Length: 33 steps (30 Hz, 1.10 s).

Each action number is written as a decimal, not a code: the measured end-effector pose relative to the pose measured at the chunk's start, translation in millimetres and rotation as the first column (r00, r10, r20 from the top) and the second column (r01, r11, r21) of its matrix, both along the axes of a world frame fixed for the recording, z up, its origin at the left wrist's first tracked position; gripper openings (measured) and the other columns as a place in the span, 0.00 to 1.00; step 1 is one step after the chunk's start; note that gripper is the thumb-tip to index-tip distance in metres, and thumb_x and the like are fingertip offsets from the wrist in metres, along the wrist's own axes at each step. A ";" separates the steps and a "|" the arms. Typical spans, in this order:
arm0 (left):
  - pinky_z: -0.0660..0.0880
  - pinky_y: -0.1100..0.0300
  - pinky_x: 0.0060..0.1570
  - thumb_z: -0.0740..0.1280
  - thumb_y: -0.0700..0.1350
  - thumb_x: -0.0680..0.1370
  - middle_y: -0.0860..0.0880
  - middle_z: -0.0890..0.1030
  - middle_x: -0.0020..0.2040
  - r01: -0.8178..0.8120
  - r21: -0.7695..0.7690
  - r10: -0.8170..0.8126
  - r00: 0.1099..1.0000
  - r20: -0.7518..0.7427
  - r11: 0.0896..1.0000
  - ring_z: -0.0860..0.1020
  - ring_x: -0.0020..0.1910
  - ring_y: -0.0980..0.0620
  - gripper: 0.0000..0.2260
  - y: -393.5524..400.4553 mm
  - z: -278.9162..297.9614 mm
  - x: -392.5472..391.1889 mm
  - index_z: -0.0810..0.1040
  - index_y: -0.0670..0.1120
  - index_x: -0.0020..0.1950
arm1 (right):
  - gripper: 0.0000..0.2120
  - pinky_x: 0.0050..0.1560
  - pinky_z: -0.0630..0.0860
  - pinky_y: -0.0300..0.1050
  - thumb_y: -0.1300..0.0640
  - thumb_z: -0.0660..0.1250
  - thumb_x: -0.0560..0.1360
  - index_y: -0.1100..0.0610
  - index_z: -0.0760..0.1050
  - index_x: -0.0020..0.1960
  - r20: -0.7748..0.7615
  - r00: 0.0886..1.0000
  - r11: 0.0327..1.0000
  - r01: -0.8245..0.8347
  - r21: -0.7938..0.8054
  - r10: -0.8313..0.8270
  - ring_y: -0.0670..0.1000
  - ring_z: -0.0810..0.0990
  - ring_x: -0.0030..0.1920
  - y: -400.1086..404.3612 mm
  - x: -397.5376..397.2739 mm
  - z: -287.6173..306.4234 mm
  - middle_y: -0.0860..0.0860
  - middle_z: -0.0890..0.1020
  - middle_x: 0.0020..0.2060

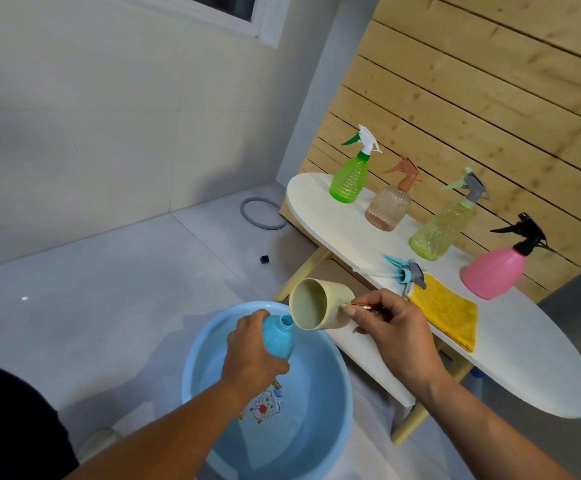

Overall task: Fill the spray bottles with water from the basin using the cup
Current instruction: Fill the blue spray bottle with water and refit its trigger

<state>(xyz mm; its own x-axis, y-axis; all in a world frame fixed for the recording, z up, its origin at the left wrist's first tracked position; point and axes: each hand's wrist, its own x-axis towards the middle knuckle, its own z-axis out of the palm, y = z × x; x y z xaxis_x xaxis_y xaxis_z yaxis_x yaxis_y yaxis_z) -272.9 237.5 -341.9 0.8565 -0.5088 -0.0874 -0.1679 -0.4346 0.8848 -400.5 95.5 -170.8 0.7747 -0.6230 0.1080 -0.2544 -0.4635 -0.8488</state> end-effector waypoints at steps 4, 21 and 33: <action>0.80 0.49 0.58 0.85 0.48 0.62 0.53 0.70 0.64 0.000 -0.007 0.000 1.000 0.006 1.000 0.72 0.62 0.49 0.44 -1.0 0.7 -0.1 0.67 0.55 0.73 | 0.02 0.46 0.82 0.46 0.55 0.76 0.74 0.49 0.84 0.46 -0.027 1.000 0.996 -0.013 -0.083 0.011 0.46 0.81 0.39 1.8 0.4 1.7 0.46 0.85 0.40; 0.80 0.51 0.60 0.85 0.50 0.63 0.55 0.70 0.64 -0.007 0.011 0.007 1.000 0.009 1.000 0.72 0.63 0.50 0.44 -5.7 -3.2 0.1 0.65 0.56 0.73 | 0.03 0.42 0.71 0.30 0.54 0.76 0.75 0.50 0.85 0.48 -0.073 0.993 0.910 -0.111 -0.399 0.089 0.43 0.78 0.44 7.7 6.2 12.0 0.41 0.81 0.41; 0.80 0.54 0.59 0.85 0.49 0.64 0.54 0.70 0.64 -0.010 -0.004 0.010 1.000 0.005 1.000 0.72 0.62 0.50 0.43 -9.0 -6.1 1.4 0.65 0.56 0.73 | 0.06 0.44 0.75 0.35 0.52 0.75 0.75 0.50 0.84 0.51 -0.099 0.979 0.765 -0.201 -0.612 0.177 0.44 0.79 0.45 9.7 6.7 15.1 0.42 0.81 0.45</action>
